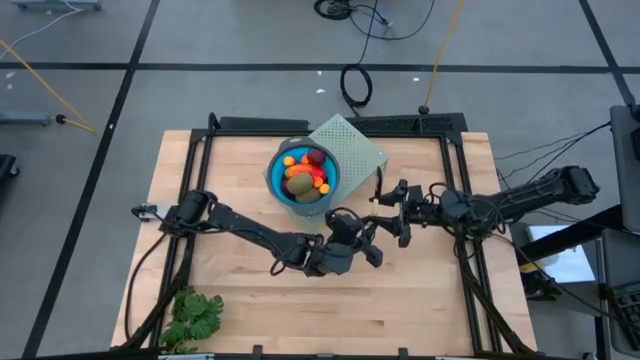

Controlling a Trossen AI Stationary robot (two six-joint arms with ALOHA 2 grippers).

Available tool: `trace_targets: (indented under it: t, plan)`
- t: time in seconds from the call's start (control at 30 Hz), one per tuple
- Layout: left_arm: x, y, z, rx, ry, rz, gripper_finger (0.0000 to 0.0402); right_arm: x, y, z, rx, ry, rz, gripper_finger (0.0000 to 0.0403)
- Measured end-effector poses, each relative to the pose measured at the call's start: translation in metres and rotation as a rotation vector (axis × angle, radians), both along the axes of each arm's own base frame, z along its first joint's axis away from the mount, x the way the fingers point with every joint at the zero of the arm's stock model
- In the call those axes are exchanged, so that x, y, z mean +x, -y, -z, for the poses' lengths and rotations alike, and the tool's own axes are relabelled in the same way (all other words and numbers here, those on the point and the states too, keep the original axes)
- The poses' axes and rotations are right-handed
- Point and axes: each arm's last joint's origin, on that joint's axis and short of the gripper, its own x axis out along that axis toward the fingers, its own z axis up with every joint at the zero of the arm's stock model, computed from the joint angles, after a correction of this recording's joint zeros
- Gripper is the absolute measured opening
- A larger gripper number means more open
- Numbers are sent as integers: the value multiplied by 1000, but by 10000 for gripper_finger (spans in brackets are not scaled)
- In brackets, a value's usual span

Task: Pick & Place Fruit
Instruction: Put the knife on the shelf

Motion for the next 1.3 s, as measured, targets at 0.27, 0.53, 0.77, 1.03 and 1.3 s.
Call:
trace_targets:
  t: [0.27,0.53,0.77,1.03,1.3]
  plan:
    - [0,-1,0,4,-5,-2,76,0,3,-1,45,11,12,210]
    - [3,-8,0,-2,-6,7,76,3,2,2,104,4,-12,103]
    - [3,-9,1,0,-10,-1,76,4,2,3,122,4,-17,45]
    - [3,-8,1,-5,-10,13,76,4,1,3,129,5,-33,45]
    - [3,-5,1,-58,19,62,98,-1,2,0,131,3,-48,40]
